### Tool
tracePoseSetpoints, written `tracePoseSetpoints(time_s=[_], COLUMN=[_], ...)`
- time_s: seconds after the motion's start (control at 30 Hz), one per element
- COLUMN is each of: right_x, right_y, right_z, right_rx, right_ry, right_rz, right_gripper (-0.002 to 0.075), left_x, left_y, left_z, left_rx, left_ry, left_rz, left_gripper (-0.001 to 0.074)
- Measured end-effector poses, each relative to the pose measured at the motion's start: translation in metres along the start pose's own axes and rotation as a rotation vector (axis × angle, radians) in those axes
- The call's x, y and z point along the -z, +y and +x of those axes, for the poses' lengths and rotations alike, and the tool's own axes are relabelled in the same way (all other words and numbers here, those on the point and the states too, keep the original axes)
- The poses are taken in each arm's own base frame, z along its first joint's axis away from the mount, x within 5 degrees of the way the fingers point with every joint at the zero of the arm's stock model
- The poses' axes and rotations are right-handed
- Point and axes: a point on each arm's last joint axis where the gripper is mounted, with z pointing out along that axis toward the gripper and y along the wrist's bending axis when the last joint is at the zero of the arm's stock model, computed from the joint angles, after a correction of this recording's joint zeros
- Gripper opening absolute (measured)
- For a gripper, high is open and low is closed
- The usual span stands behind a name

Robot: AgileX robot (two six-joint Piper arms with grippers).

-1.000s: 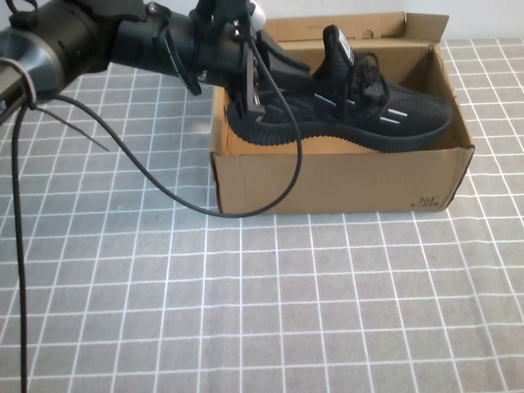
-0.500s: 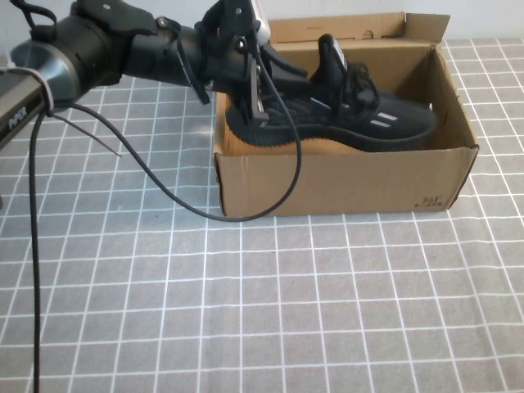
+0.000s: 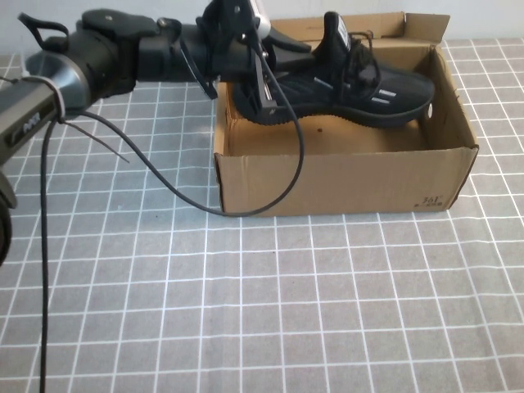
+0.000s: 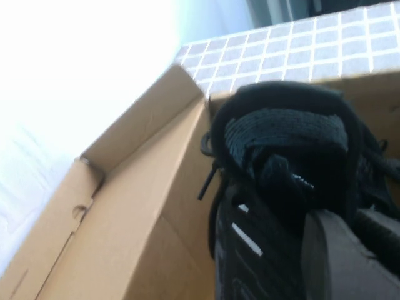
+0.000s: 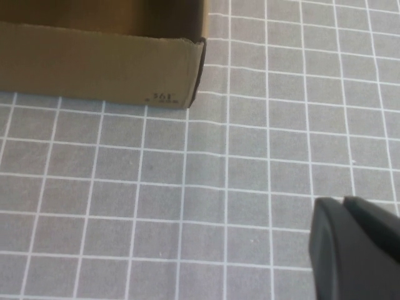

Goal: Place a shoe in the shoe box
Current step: Adjust the shoe

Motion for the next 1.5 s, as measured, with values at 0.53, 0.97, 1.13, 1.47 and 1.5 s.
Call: tracePoseSetpoints(time_s=[0.53, 0.97, 1.13, 1.47, 1.5], right_x=[0.0, 0.0, 0.0, -0.025, -0.026], right_y=[0.0, 0.0, 0.0, 0.011, 0.011], right_z=[0.0, 0.0, 0.0, -0.001, -0.001], right_rx=[0.0, -0.002, -0.002, 0.027, 0.029], right_ry=[-0.004, -0.004, -0.004, 0.077, 0.081], right_rz=[-0.003, -0.003, -0.003, 0.019, 0.02], right_gripper=[-0.0016, -0.0016, -0.0016, -0.0016, -0.0016], left_x=[-0.028, -0.043, -0.046, -0.046, -0.046], left_y=[0.011, 0.001, 0.0, 0.006, 0.007], left_z=[0.033, 0.067, 0.074, 0.08, 0.079], left_rx=[0.051, 0.072, 0.078, 0.195, 0.217], left_ry=[-0.052, 0.012, 0.022, 0.054, 0.052], left_rz=[-0.07, -0.038, -0.04, -0.123, -0.129], left_gripper=[0.0032, 0.0032, 0.0032, 0.0195, 0.0253])
